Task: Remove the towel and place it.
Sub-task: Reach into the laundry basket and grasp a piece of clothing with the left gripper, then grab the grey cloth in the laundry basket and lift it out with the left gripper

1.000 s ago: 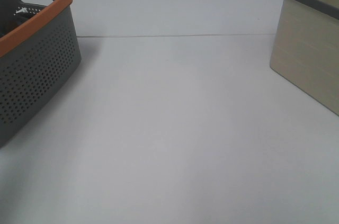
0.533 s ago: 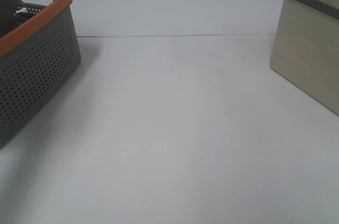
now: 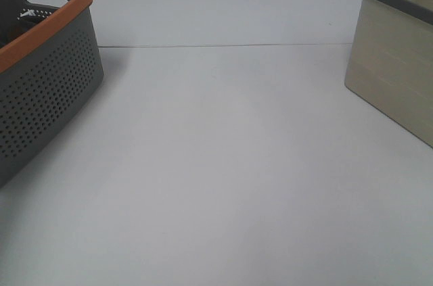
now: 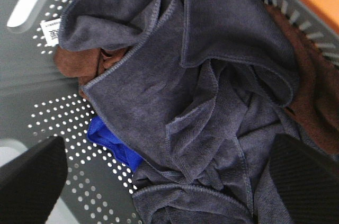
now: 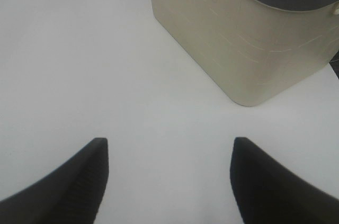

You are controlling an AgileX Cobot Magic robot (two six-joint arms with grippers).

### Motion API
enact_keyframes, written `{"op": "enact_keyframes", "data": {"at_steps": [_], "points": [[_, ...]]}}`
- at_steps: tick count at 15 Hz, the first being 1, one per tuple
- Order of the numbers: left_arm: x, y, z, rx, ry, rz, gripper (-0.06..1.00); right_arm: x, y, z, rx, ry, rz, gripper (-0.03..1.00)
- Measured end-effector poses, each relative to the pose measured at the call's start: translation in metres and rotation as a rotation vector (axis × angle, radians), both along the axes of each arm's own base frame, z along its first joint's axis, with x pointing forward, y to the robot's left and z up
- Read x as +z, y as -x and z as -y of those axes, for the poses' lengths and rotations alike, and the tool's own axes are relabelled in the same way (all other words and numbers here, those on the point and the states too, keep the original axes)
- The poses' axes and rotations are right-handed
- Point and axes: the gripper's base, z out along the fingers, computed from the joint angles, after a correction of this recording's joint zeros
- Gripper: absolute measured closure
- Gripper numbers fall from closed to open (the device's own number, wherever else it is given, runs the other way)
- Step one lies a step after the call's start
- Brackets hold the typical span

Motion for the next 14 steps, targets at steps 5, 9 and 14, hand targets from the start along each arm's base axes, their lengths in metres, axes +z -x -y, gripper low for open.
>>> {"op": "enact_keyframes", "data": {"at_steps": [5, 9, 14], "points": [[-0.051, -0.028, -0.018, -0.079, -0.087, -0.038, -0.04, 0.0, 0.0, 0.0, 0.0, 0.0, 0.0, 0.38], [-0.086, -0.038, -0.026, -0.104, -0.16, -0.125, -0.04, 0.0, 0.0, 0.0, 0.0, 0.0, 0.0, 0.38], [-0.113, -0.049, -0.008, -0.176, -0.179, -0.143, -0.03, 0.0, 0.0, 0.0, 0.0, 0.0, 0.0, 0.38]]}}
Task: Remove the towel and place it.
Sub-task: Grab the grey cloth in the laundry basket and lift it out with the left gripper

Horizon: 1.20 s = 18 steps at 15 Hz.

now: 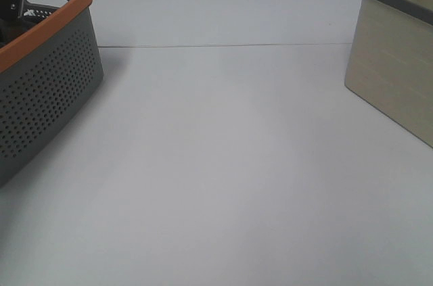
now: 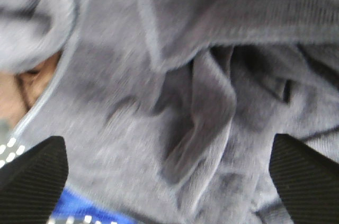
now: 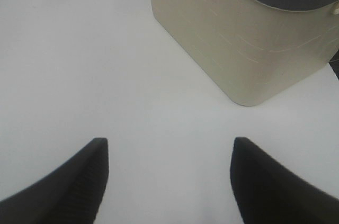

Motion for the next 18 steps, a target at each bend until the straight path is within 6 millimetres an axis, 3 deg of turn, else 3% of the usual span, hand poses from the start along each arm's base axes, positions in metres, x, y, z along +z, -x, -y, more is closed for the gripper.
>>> {"op": "enact_keyframes", "data": {"at_steps": [4, 7, 11, 14, 18], "points": [[-0.012, -0.003, -0.003, -0.018, -0.035, -0.02, 0.04, 0.0, 0.0, 0.0, 0.0, 0.0, 0.0, 0.38], [-0.022, -0.007, -0.003, -0.022, -0.037, -0.011, 0.16, 0.0, 0.0, 0.0, 0.0, 0.0, 0.0, 0.38], [-0.03, -0.009, -0.003, -0.022, -0.034, -0.019, 0.49, 0.0, 0.0, 0.0, 0.0, 0.0, 0.0, 0.38], [-0.031, -0.008, -0.002, -0.009, -0.015, -0.031, 0.66, 0.0, 0.0, 0.0, 0.0, 0.0, 0.0, 0.38], [-0.032, -0.007, -0.001, 0.095, 0.032, -0.033, 0.68, 0.0, 0.0, 0.0, 0.0, 0.0, 0.0, 0.38]]}}
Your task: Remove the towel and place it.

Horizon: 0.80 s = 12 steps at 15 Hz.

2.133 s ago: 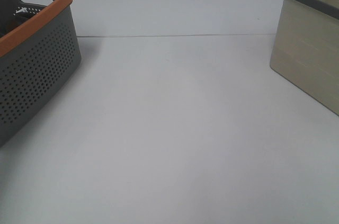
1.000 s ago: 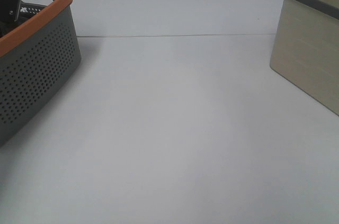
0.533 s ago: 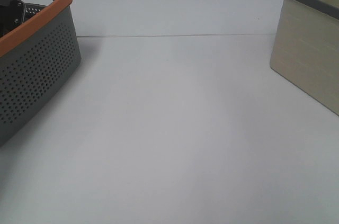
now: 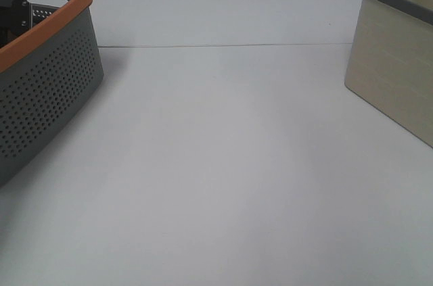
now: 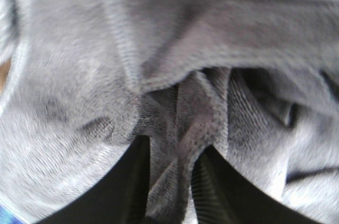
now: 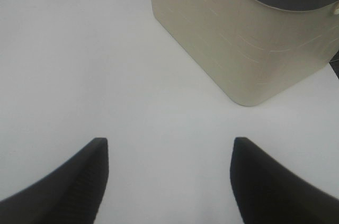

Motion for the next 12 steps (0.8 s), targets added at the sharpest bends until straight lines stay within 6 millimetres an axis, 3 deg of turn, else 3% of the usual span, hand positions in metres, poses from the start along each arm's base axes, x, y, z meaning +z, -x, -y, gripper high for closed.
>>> {"op": "enact_keyframes", "data": {"at_steps": [2, 3, 4, 7, 9, 12], "points": [[0.0, 0.0, 0.0, 0.012, 0.004, 0.001, 0.69, 0.0, 0.0, 0.0, 0.0, 0.0, 0.0, 0.38], [0.0, 0.0, 0.0, 0.017, 0.005, 0.001, 0.86, 0.0, 0.0, 0.0, 0.0, 0.0, 0.0, 0.38], [0.0, 0.0, 0.0, 0.022, 0.007, -0.003, 0.93, 0.0, 0.0, 0.0, 0.0, 0.0, 0.0, 0.38], [0.005, 0.004, 0.0, 0.115, 0.036, -0.03, 0.94, 0.0, 0.0, 0.0, 0.0, 0.0, 0.0, 0.38], [0.035, 0.009, 0.003, 0.202, 0.092, 0.005, 0.94, 0.0, 0.0, 0.0, 0.0, 0.0, 0.0, 0.38], [0.106, 0.03, 0.011, 0.319, 0.201, 0.055, 0.94, 0.0, 0.0, 0.0, 0.0, 0.0, 0.0, 0.38]]}}
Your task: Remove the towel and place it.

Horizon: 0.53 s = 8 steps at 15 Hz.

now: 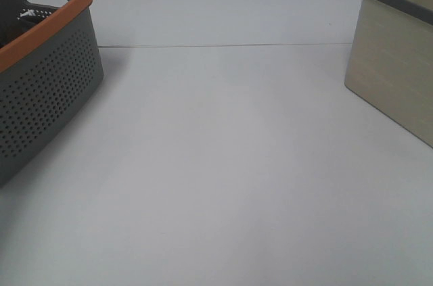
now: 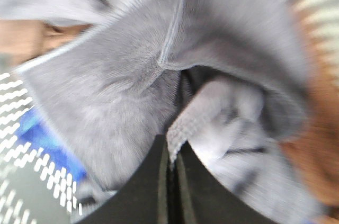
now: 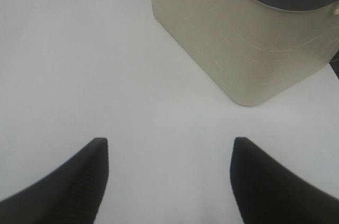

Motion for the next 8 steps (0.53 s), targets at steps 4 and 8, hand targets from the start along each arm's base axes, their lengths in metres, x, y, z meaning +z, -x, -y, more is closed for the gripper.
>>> {"op": "enact_keyframes", "data": {"at_steps": [4, 8], "points": [[0.065, 0.036, 0.005, 0.016, 0.021, 0.073, 0.94, 0.0, 0.0, 0.0, 0.0, 0.0, 0.0, 0.38], [0.129, 0.079, 0.009, 0.033, 0.033, 0.238, 0.94, 0.0, 0.0, 0.0, 0.0, 0.0, 0.0, 0.38]]}}
